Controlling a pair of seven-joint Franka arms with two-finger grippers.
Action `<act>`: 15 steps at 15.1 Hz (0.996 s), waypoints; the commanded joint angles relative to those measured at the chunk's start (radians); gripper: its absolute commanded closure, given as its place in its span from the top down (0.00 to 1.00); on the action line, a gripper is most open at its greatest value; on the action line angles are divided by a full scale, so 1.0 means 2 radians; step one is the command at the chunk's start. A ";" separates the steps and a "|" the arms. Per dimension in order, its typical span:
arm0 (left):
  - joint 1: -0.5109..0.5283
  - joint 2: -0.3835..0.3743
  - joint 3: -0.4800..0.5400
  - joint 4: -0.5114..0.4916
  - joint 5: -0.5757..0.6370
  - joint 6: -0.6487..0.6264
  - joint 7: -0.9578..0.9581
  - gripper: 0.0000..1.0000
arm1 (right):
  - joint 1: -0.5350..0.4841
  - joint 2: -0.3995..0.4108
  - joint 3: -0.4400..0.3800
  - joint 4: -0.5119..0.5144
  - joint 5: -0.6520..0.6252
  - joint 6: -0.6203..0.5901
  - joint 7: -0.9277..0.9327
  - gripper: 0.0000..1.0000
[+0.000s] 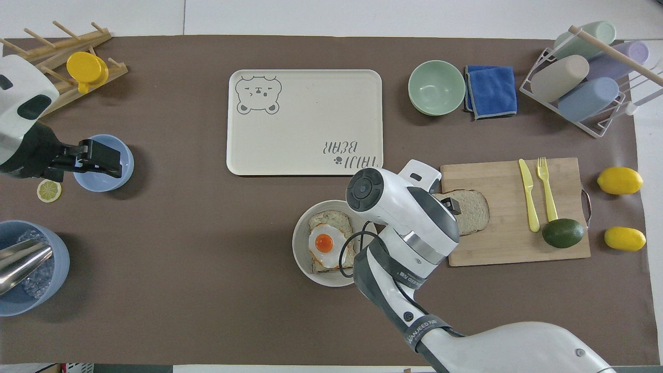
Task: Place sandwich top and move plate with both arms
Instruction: 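Grasp the bread slice on the board with the right gripper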
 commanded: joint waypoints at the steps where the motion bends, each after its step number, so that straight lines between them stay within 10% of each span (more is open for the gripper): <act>1: 0.004 -0.013 -0.002 -0.013 -0.002 0.002 -0.005 1.00 | 0.000 -0.016 0.000 -0.018 -0.021 0.001 0.002 0.81; 15: 0.004 -0.013 -0.002 -0.013 -0.002 0.002 -0.005 1.00 | -0.010 -0.031 0.000 -0.071 -0.041 0.031 -0.009 0.74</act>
